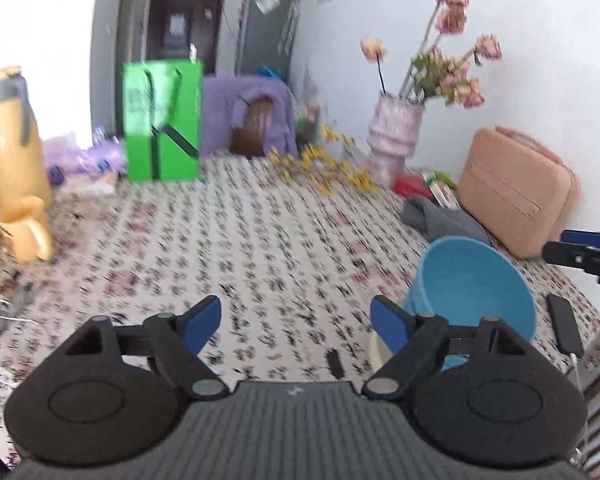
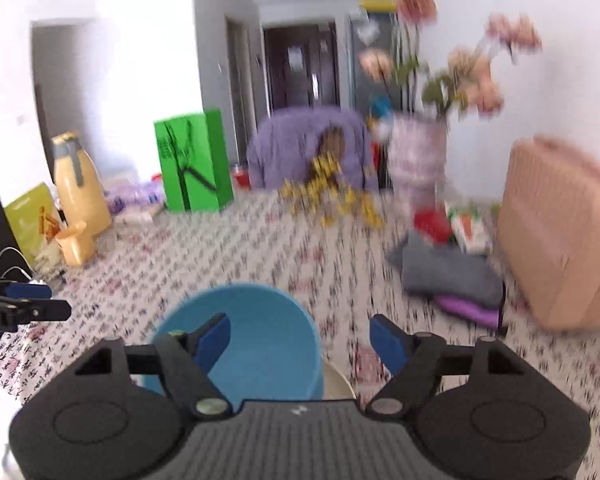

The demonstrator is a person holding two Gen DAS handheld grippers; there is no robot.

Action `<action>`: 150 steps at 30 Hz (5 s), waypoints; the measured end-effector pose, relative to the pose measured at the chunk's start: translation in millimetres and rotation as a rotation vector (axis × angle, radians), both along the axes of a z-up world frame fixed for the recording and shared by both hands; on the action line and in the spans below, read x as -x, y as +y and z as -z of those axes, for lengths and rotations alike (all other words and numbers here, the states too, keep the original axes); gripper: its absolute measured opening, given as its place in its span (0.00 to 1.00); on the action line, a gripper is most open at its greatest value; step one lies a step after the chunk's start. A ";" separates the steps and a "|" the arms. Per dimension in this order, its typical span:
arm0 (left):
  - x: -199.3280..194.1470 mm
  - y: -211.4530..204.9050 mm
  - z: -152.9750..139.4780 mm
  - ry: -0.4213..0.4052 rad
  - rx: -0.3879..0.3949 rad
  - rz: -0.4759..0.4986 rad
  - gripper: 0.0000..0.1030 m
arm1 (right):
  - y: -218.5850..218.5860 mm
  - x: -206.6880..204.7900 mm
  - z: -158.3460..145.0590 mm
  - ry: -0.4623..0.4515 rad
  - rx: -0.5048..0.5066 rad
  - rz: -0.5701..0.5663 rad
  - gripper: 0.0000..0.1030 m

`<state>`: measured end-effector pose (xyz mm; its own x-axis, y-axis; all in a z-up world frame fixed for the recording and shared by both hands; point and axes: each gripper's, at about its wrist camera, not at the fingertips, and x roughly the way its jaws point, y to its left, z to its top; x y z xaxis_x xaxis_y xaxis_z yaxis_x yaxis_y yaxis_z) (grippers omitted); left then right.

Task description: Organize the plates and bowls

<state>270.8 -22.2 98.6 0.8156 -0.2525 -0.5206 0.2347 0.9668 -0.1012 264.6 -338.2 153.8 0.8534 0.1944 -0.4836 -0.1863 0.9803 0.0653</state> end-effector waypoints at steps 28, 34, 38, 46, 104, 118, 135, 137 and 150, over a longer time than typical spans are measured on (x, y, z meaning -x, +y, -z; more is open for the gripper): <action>241.3 38.5 80.8 -0.337 -0.045 -0.260 1.00 | 143.9 222.4 115.3 -0.308 0.014 0.118 0.90; 265.2 27.2 85.8 -0.371 -0.098 -0.210 1.00 | 153.9 260.4 129.9 -0.329 -0.013 0.058 0.92; 262.0 26.5 83.9 -0.367 -0.086 -0.208 1.00 | 157.9 254.1 125.3 -0.322 0.003 0.039 0.93; 261.5 33.4 81.9 -0.364 -0.066 -0.234 1.00 | 154.4 252.0 122.1 -0.320 -0.010 0.059 0.94; 264.0 33.4 78.6 -0.387 -0.072 -0.235 1.00 | 155.0 250.9 117.7 -0.349 -0.012 0.030 0.94; 265.7 34.2 72.9 -0.406 -0.073 -0.236 1.00 | 153.9 251.2 113.3 -0.375 -0.009 0.036 0.94; 264.9 34.0 72.9 -0.392 -0.065 -0.230 1.00 | 152.8 250.7 110.2 -0.382 -0.009 0.041 0.94; 265.2 33.6 73.1 -0.389 -0.066 -0.228 1.00 | 152.9 250.5 109.9 -0.384 -0.007 0.042 0.94; 264.7 33.9 71.7 -0.390 -0.067 -0.226 1.00 | 151.7 250.0 109.4 -0.390 -0.006 0.046 0.94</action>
<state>6.2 11.7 26.9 0.9848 -0.0217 -0.1726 0.0251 0.9995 0.0175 14.6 -186.5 44.4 0.9808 0.1537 -0.1203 -0.1544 0.9880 0.0035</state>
